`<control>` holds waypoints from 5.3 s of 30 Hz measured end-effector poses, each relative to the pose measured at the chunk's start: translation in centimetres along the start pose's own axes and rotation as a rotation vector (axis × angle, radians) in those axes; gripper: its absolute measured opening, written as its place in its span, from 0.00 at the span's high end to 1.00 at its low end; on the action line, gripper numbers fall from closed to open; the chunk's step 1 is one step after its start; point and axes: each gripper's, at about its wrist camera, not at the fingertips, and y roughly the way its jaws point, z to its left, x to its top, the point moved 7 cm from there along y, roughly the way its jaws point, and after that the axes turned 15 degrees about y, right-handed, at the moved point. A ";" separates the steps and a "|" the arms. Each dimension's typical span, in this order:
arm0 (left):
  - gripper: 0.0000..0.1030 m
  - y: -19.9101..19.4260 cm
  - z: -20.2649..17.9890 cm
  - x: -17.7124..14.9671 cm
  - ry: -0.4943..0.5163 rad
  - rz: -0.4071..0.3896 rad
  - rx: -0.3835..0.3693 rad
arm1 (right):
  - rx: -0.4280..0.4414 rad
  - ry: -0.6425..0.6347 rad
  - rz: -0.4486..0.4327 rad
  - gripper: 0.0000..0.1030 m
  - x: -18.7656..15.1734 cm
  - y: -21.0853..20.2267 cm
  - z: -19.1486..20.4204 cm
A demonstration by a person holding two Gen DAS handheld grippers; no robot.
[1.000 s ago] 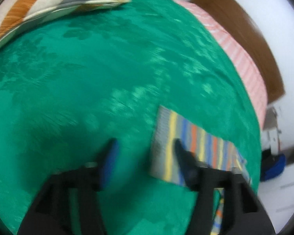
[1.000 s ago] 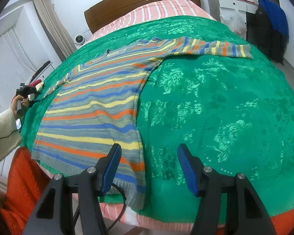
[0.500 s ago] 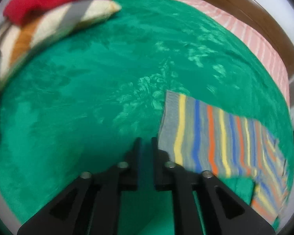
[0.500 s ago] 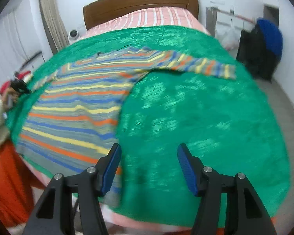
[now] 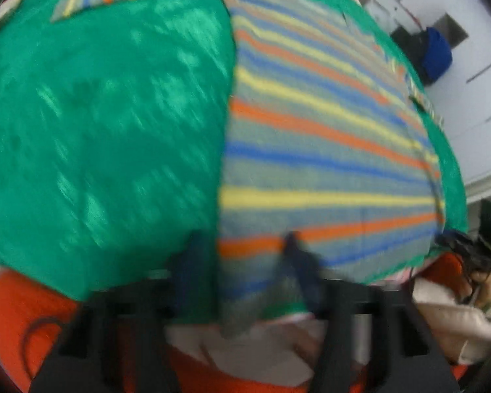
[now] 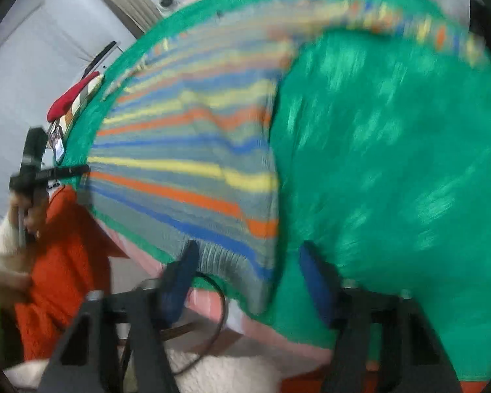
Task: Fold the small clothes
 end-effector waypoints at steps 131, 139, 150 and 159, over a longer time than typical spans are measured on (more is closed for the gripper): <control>0.00 -0.4 13.6 11.4 -0.120 -0.369 0.581 | -0.468 0.134 -0.678 0.00 10.7 -3.9 -10.8; 0.00 -0.6 12.9 10.6 -0.148 -0.256 0.485 | -0.425 0.150 -0.614 0.00 11.2 -4.7 -10.6; 0.00 -1.2 10.4 7.7 -0.111 -0.412 0.532 | 0.148 0.600 -0.471 0.06 23.7 -13.8 -18.7; 0.00 -1.1 10.9 8.0 -0.100 -0.415 0.551 | 0.206 0.840 -0.471 0.34 27.3 -10.0 -24.4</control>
